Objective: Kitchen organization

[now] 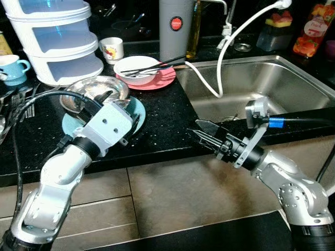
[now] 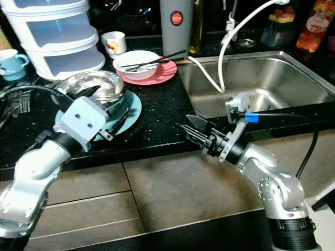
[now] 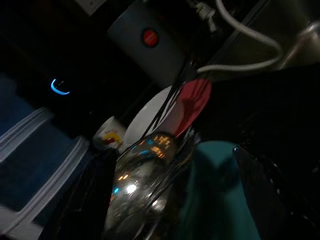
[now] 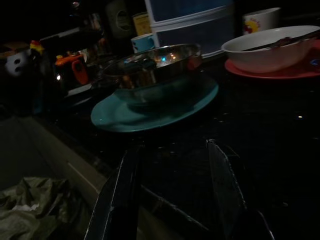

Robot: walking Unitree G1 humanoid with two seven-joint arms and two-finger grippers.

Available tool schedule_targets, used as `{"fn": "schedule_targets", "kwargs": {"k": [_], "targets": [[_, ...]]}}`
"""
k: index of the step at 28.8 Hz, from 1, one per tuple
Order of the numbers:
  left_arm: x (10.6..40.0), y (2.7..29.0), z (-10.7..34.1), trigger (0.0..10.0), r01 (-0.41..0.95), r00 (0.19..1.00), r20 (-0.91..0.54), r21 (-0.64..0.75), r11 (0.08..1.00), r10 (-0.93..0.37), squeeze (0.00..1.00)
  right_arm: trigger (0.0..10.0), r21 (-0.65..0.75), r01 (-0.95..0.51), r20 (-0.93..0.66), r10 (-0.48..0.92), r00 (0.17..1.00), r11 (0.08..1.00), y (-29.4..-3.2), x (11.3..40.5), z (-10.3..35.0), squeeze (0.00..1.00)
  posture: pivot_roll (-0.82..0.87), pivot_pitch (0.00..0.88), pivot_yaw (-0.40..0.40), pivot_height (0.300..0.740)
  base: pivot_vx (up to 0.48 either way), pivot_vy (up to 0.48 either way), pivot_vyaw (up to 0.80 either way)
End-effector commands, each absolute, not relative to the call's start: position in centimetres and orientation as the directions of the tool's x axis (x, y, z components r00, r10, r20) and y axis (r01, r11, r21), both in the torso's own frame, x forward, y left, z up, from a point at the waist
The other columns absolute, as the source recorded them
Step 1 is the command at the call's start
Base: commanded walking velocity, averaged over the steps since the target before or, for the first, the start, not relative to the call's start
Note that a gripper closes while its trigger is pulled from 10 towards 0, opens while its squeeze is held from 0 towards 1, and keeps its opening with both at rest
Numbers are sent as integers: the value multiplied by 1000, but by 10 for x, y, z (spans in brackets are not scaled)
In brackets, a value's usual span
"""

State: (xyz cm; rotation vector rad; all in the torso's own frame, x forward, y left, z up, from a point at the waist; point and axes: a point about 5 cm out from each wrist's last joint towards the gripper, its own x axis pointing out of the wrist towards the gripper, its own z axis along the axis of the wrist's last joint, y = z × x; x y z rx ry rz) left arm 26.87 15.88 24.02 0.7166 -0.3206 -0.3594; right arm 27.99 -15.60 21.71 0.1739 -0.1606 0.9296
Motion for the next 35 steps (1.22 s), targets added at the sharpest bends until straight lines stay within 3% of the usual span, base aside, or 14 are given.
{"fn": "schedule_targets", "kwargs": {"k": [1, 15, 27, 28, 29, 30, 31, 35], "targets": [[269, 161, 240, 10000, 209, 890, 150, 705, 678, -431, 0, 10000, 69, -809, 205, 785, 584, 584, -156, 278, 219, 0, 87, 0, 39, 740, 0, 0, 0], [270, 168, 229, 10000, 187, 903, 116, 760, 622, -413, 0, 10000, 69, -804, 198, 782, 591, 591, -150, 278, 220, 0, 81, 0, 31, 740, 0, 0, 0], [288, 164, 228, 10000, 198, 885, 128, 767, 610, -448, 0, 10000, 91, -811, 228, 780, 582, 578, -142, 274, 225, 0, 46, 0, 34, 740, 0, 0, 0], [290, 163, 229, 7176, 198, 881, 133, 768, 609, -454, 0, 10000, 88, -807, 224, 778, 587, 583, -143, 274, 226, 0, 43, 0, 33, 740, 0, 0, 0], [290, 163, 229, 7176, 198, 881, 133, 768, 609, -454, 0, 10000, 88, -807, 224, 778, 587, 583, -143, 274, 226, 0, 43, 0, 33, 740, 0, 0, 0], [291, 162, 230, 2902, 199, 877, 138, 767, 610, -461, 0, 10000, 88, -806, 224, 777, 589, 585, -144, 274, 226, 0, 42, 0, 33, 740, 0, 0, 0], [292, 160, 230, 0, 204, 872, 142, 765, 611, -468, 0, 10000, 87, -804, 223, 775, 591, 588, -144, 274, 226, 0, 40, 0, 33, 740, 0, 0, 0], [293, 153, 230, 0, 216, 859, 150, 760, 613, -489, 0, 10000, 83, -804, 221, 776, 591, 589, -144, 274, 227, 0, 38, 0, 33, 740, 0, 0, 0]]}}
